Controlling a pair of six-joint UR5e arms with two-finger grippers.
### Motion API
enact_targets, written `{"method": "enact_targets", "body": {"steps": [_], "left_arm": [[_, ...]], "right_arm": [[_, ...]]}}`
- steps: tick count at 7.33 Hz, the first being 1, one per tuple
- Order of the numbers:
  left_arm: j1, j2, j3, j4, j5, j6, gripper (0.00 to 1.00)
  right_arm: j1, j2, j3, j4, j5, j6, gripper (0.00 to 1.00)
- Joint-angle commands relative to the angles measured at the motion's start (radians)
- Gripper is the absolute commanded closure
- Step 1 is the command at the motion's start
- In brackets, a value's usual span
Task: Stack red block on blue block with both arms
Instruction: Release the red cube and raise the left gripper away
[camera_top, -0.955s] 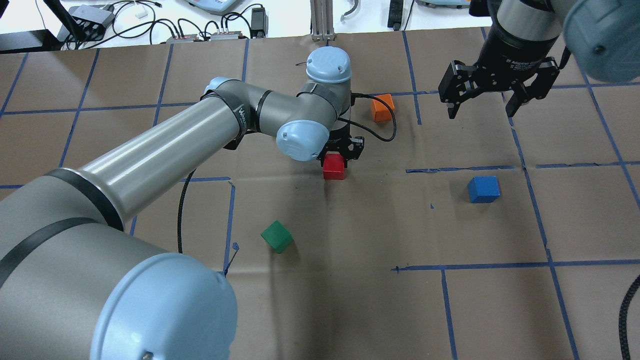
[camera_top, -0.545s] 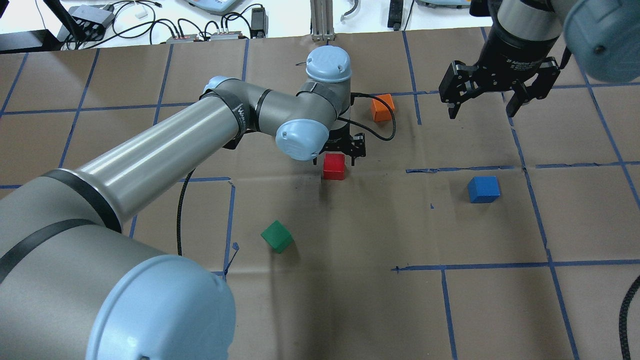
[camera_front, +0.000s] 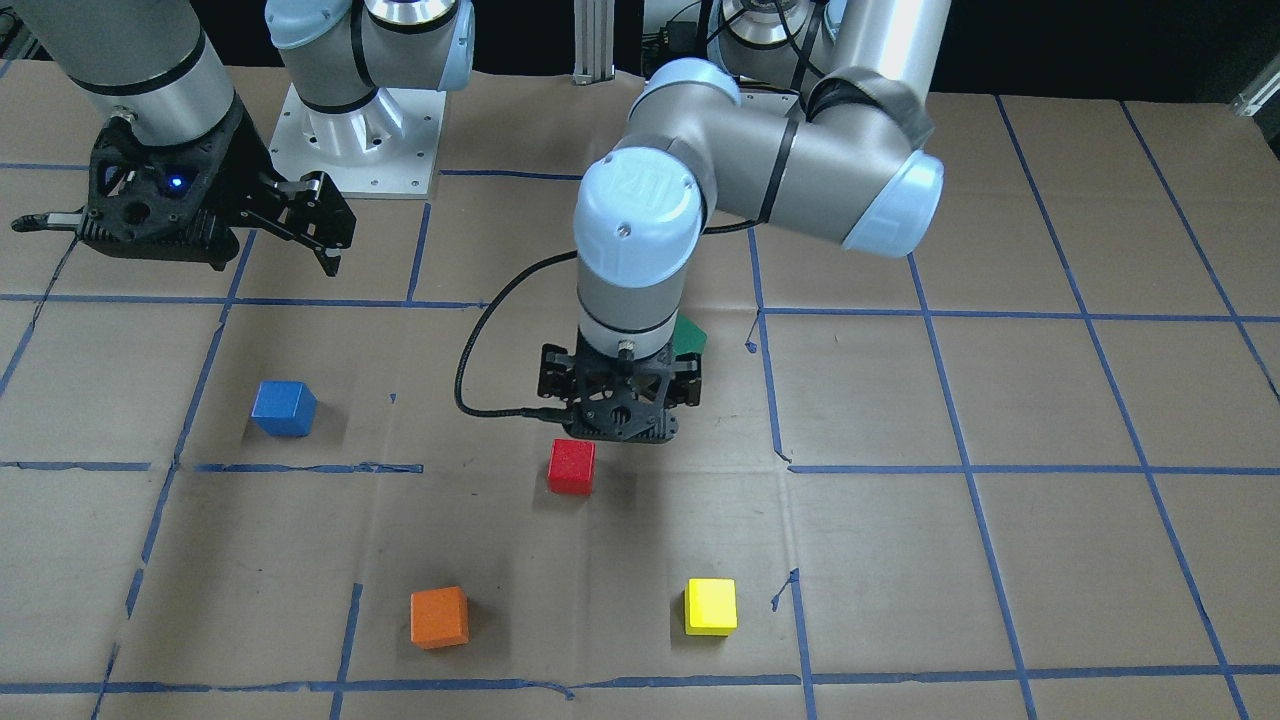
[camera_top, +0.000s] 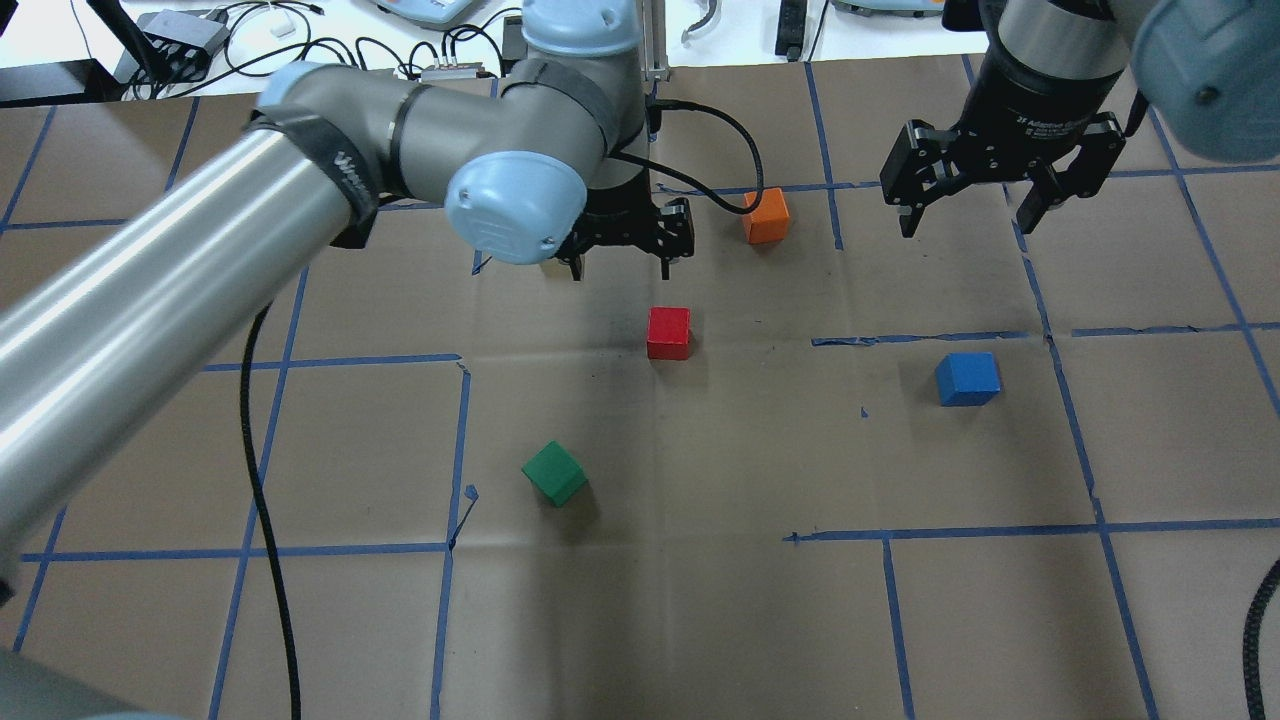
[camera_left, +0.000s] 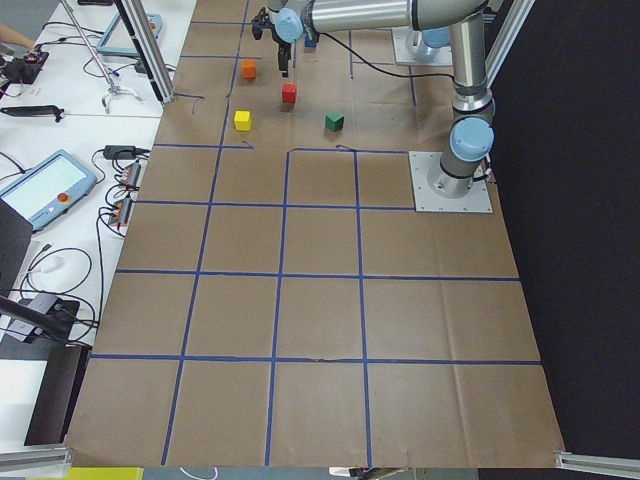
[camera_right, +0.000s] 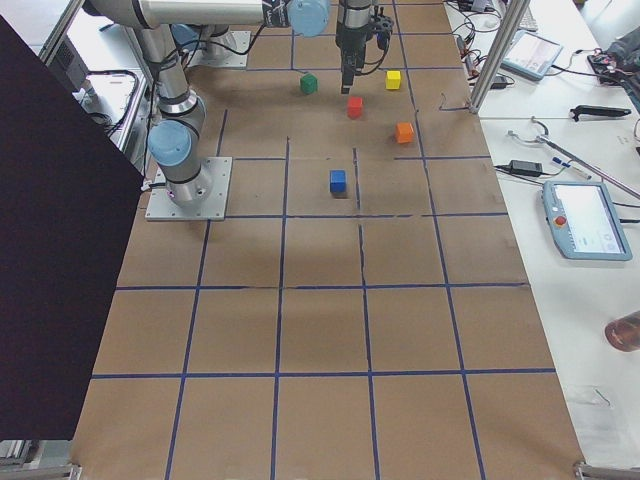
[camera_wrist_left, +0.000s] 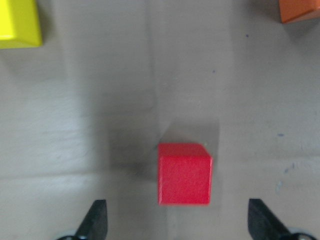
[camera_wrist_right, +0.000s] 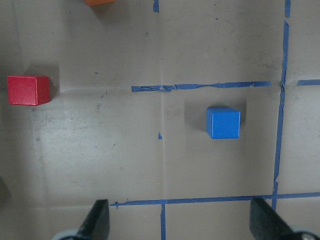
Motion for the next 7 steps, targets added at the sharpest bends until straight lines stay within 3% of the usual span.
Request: {"method": "enact_targets", "body": {"steps": [1,3,4,6,7], "left_arm": [[0.146,0.228,-0.020,-0.214,0.002,0.201,0.00],[0.304,0.387,-0.023,-0.431,0.003,0.455,0.00],[0.390,0.428,-0.056,-0.455,0.002,0.531,0.00],[0.409,0.462,-0.162,-0.402,-0.004,0.498,0.00],[0.409,0.463,-0.156,-0.325,-0.004,0.495,0.00]], "right_arm": [[0.000,0.002,-0.004,0.000,0.007,0.002,0.00],[0.006,0.005,0.003,-0.016,0.014,0.010,0.00],[0.017,0.034,0.002,-0.031,0.104,0.047,0.00],[0.145,0.127,-0.003,-0.169,0.123,0.169,0.00],[0.209,0.167,-0.003,-0.247,0.116,0.206,0.00]]}}
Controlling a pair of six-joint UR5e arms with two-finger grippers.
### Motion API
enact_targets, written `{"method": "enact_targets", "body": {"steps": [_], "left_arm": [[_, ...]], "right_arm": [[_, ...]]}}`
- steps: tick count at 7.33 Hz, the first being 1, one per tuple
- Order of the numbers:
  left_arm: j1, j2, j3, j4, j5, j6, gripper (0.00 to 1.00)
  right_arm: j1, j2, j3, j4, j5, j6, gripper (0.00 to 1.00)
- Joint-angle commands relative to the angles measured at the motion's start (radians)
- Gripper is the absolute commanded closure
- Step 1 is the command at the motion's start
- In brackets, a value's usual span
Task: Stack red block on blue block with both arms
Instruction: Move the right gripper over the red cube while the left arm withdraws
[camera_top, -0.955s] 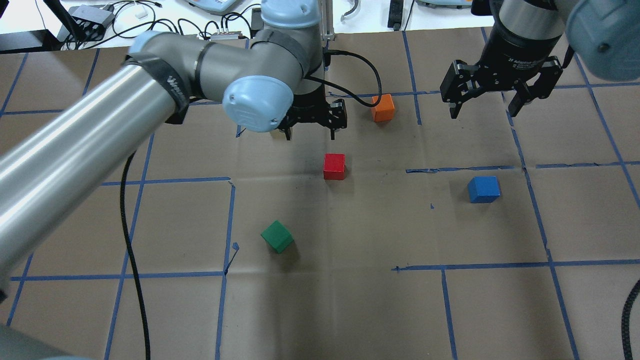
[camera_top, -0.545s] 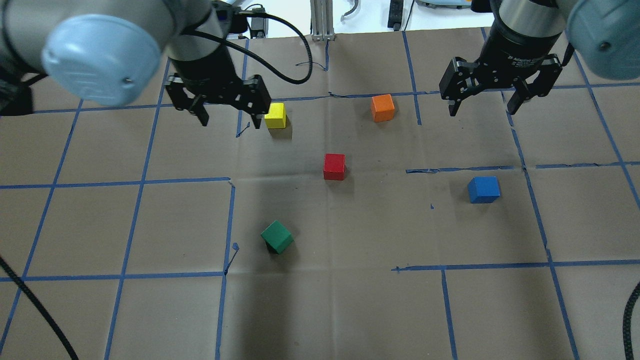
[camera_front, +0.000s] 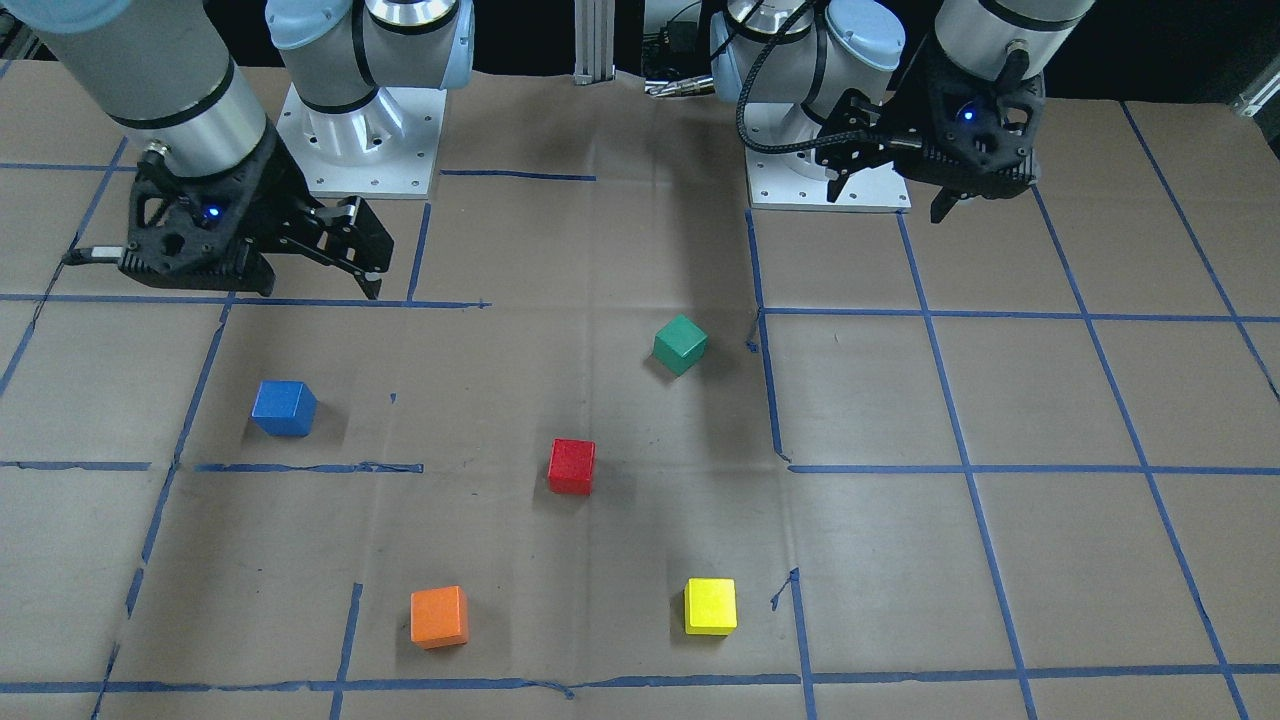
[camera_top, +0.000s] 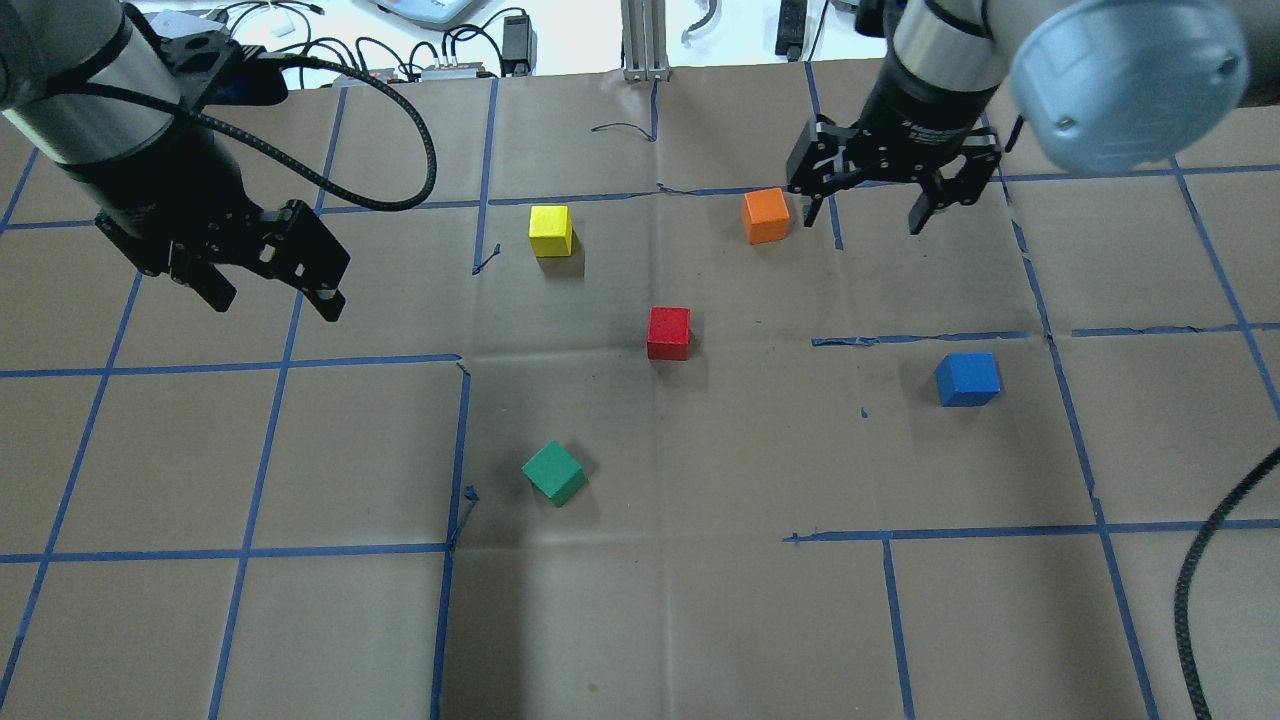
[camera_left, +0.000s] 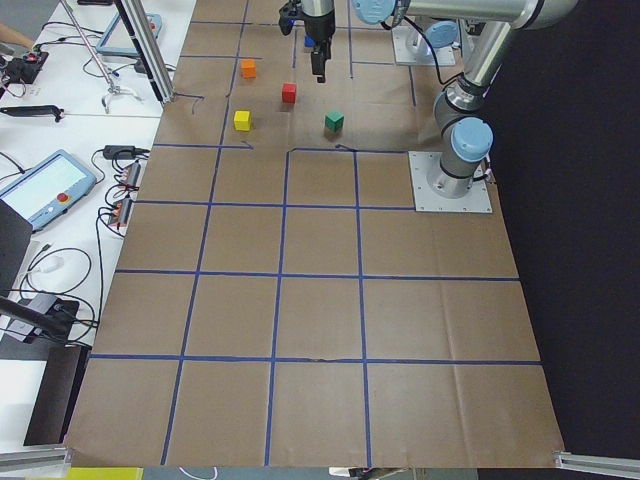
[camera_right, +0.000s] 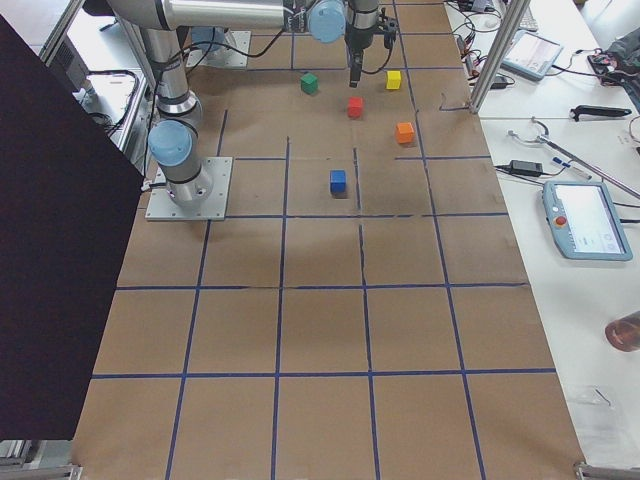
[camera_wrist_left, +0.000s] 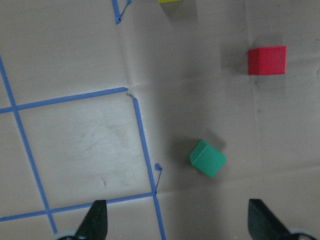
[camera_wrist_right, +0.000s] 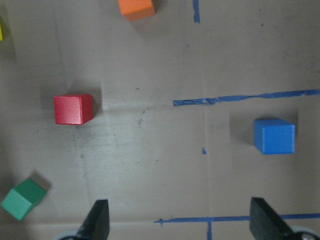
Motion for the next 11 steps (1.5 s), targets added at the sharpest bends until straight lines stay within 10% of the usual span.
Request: {"method": "enact_targets", "body": {"steps": [1,11], "left_arm": [[0.006,0.011,-0.029,0.075,-0.001,-0.001,0.00],[-0.125,0.006,-0.003,0.079,0.076,-0.011,0.00]], "right_arm": [[0.125,0.102,-0.001,-0.150,-0.010,0.109,0.00],[0.284,0.413,0.071,-0.483,-0.127,0.294,0.00]]}}
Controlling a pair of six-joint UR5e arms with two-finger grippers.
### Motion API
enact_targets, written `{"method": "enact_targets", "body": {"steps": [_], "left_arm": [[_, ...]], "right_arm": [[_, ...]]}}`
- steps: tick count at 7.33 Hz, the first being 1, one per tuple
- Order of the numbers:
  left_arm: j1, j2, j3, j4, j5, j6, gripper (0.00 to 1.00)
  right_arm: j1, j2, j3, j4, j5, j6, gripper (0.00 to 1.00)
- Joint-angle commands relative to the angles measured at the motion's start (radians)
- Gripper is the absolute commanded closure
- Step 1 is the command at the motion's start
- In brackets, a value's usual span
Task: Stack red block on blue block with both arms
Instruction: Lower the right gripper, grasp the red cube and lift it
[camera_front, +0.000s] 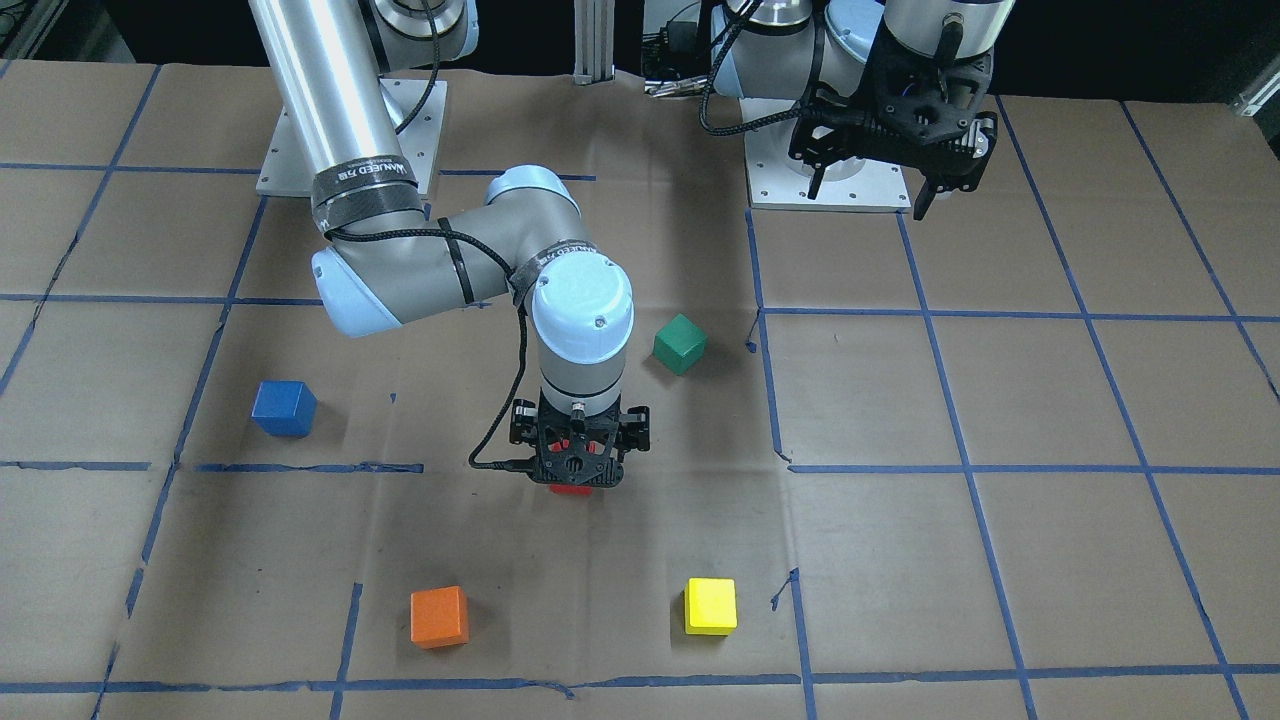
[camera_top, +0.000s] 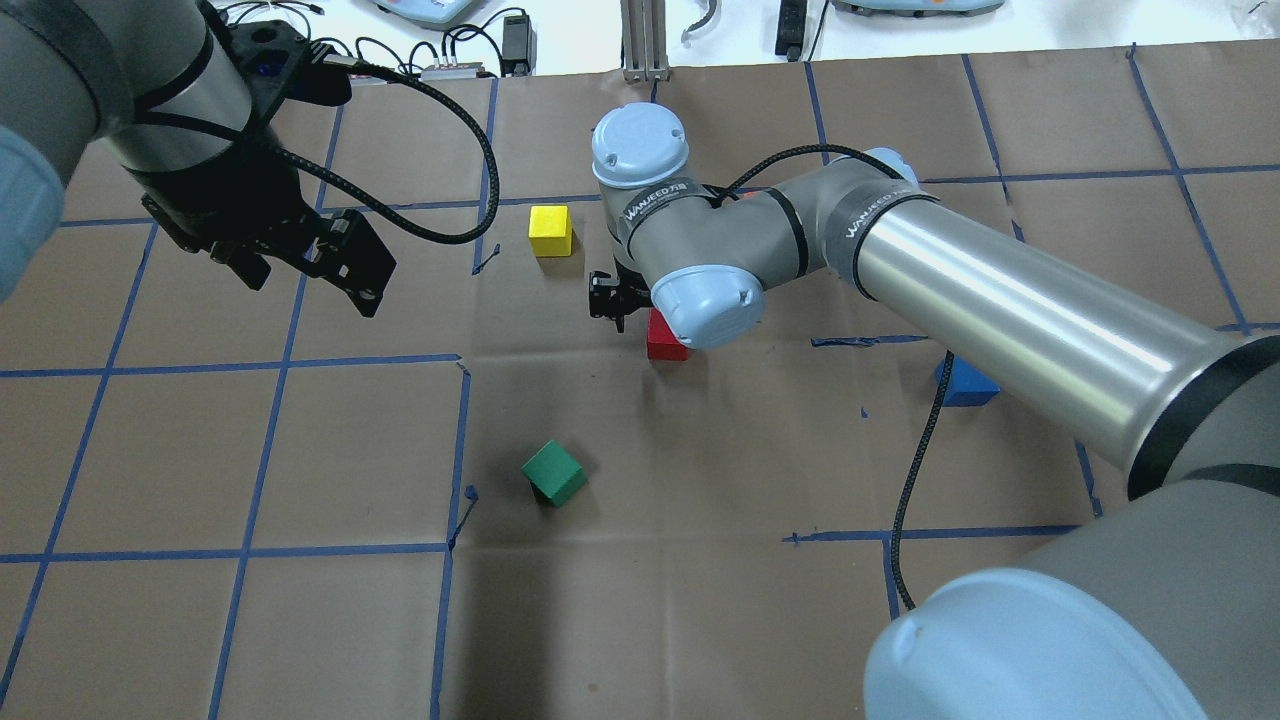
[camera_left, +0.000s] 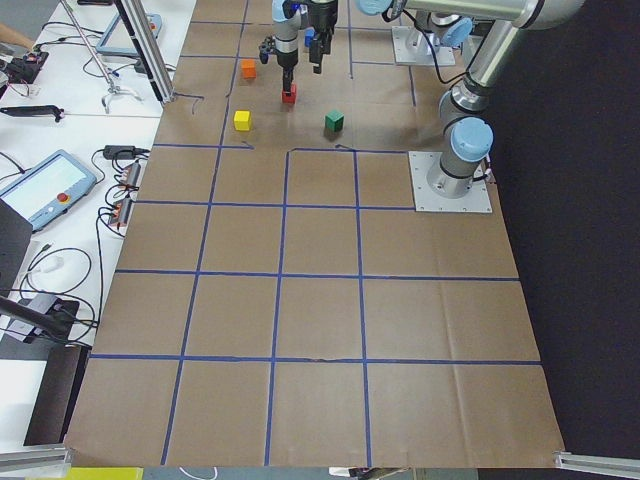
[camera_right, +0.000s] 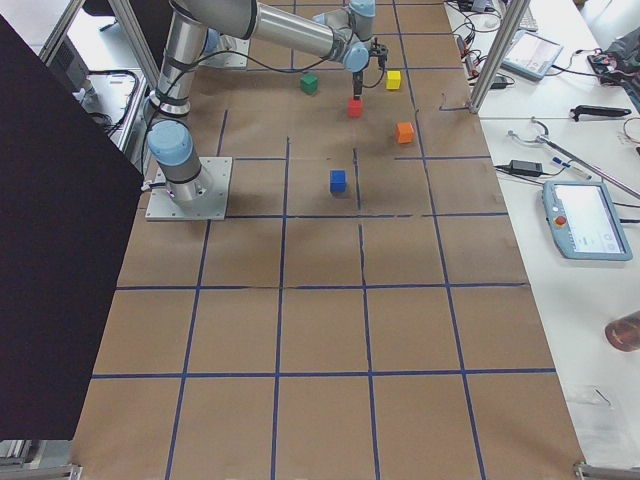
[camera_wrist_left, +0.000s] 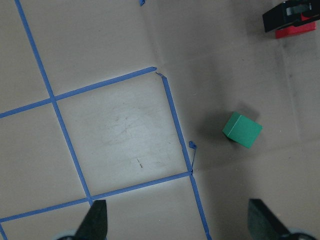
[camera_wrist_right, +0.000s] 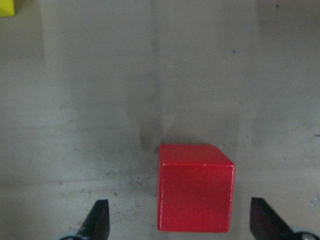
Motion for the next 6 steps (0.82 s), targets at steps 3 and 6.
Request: {"method": "enact_targets", "body": {"steps": [3,6], "left_arm": [[0.000,0.004,-0.004,0.000,0.002,0.000,0.00],[0.000,0.002,-0.004,0.000,0.000,0.000,0.00]], "right_arm": [[-0.021,0.014,0.032,-0.070,0.000,0.017,0.00],[-0.032,0.016,0.028,-0.065,0.005,0.014,0.33]]}}
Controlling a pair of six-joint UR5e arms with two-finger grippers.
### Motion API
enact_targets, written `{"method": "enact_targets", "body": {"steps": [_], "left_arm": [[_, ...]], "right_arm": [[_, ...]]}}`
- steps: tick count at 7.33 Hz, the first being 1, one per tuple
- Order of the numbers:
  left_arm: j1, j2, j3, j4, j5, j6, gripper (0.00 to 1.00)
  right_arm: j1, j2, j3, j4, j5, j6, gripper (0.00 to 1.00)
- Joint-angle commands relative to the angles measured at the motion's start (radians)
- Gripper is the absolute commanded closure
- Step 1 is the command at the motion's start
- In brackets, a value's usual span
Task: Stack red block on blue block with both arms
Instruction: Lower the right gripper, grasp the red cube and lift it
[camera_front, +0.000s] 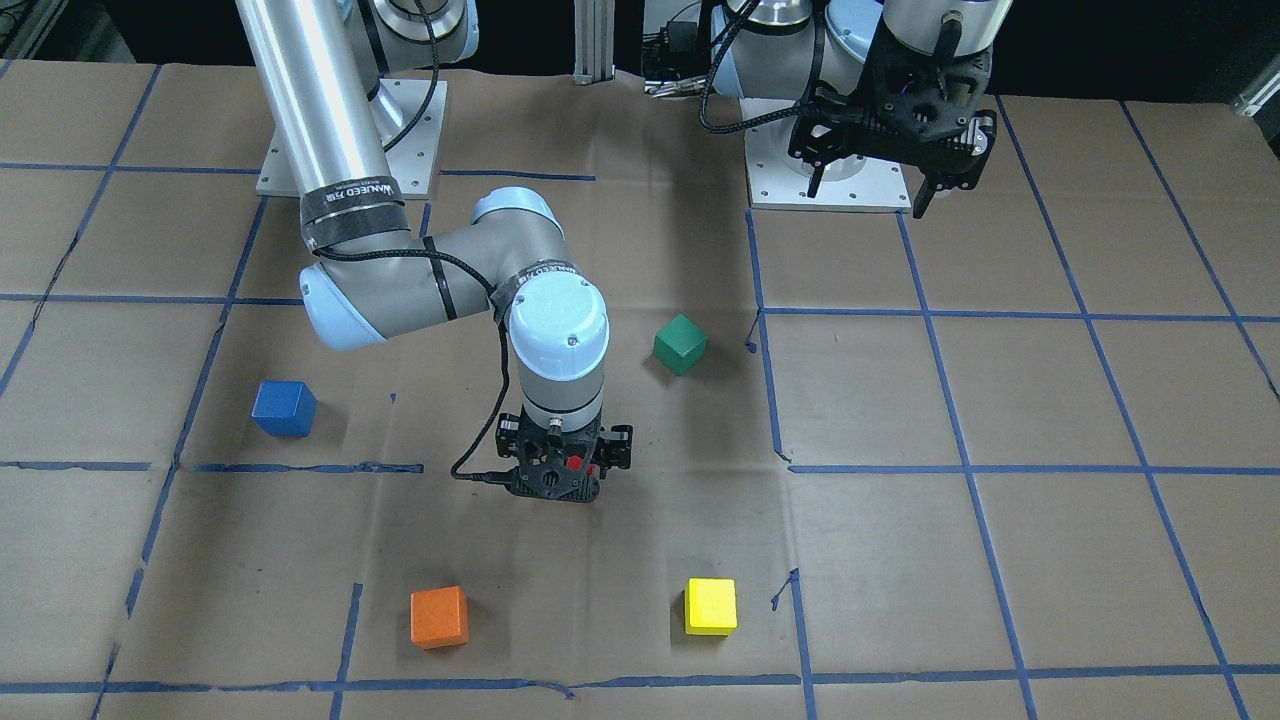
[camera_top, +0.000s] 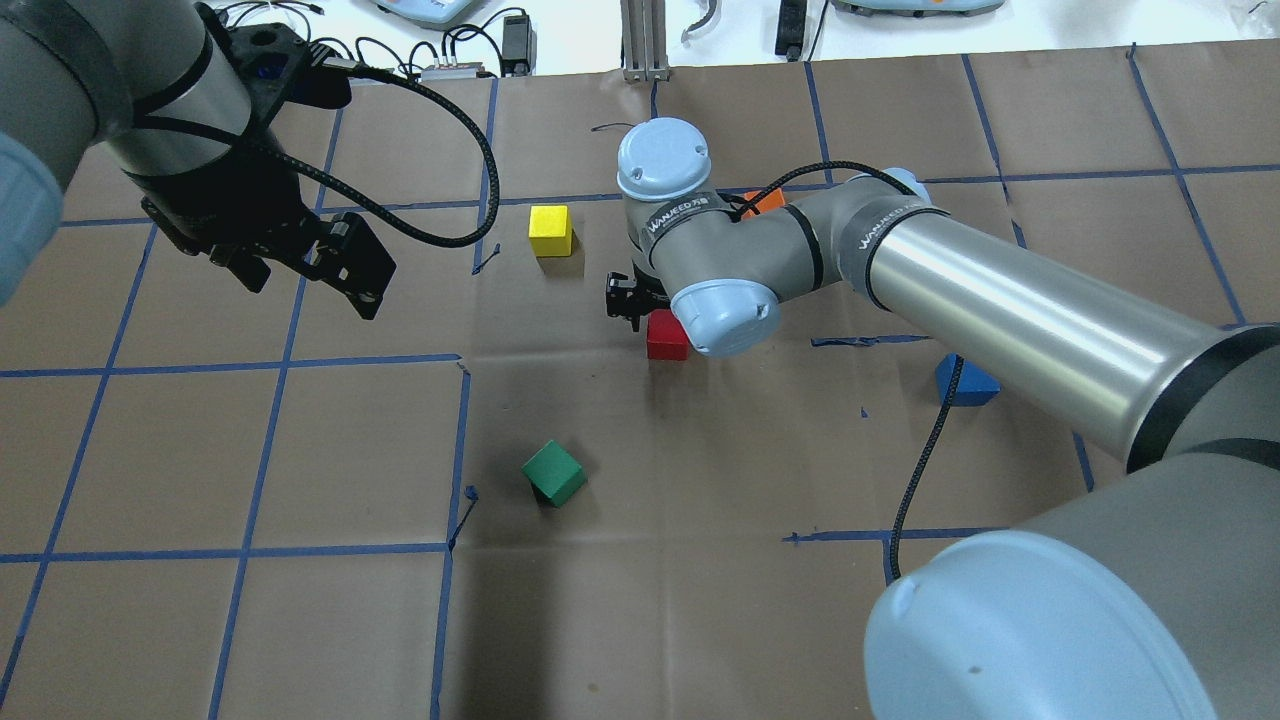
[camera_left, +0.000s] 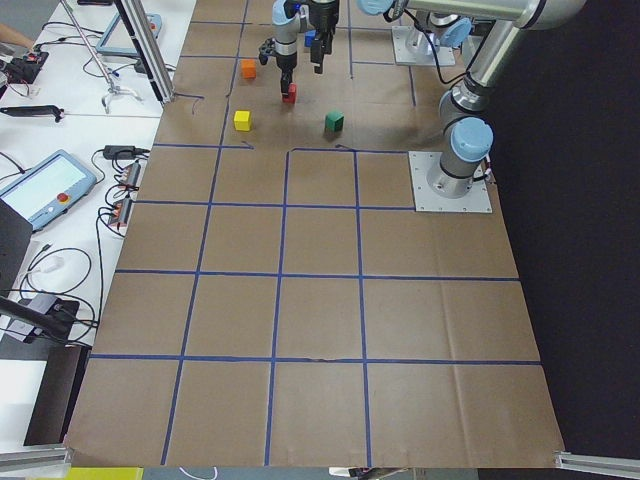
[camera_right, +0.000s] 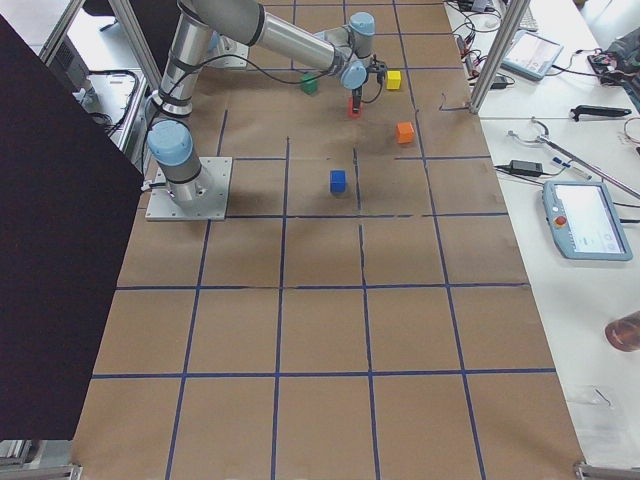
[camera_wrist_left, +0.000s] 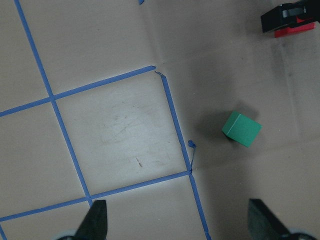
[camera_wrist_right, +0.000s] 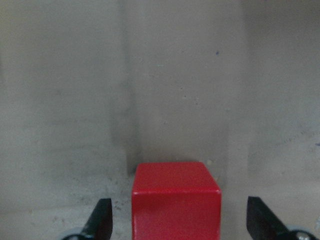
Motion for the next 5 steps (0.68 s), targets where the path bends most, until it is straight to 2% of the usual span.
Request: {"method": "enact_targets", "body": {"steps": [1,2,4,5], "left_arm": [[0.000,0.000,0.000,0.000,0.000,0.000,0.00],[0.000,-0.001,0.000,0.000,0.000,0.000,0.00],[0.000,-0.001,0.001,0.000,-0.001,0.000,0.00],[0.000,0.000,0.000,0.000,0.000,0.000,0.00]], "right_arm": [[0.001,0.000,-0.005,0.003,0.003,-0.002,0.35],[0.006,-0.001,-0.007,0.010,0.009,-0.002,0.45],[0.003,-0.001,-0.010,0.016,0.011,-0.002,0.89],[0.001,-0.015,-0.015,0.017,0.009,-0.004,0.91]]}}
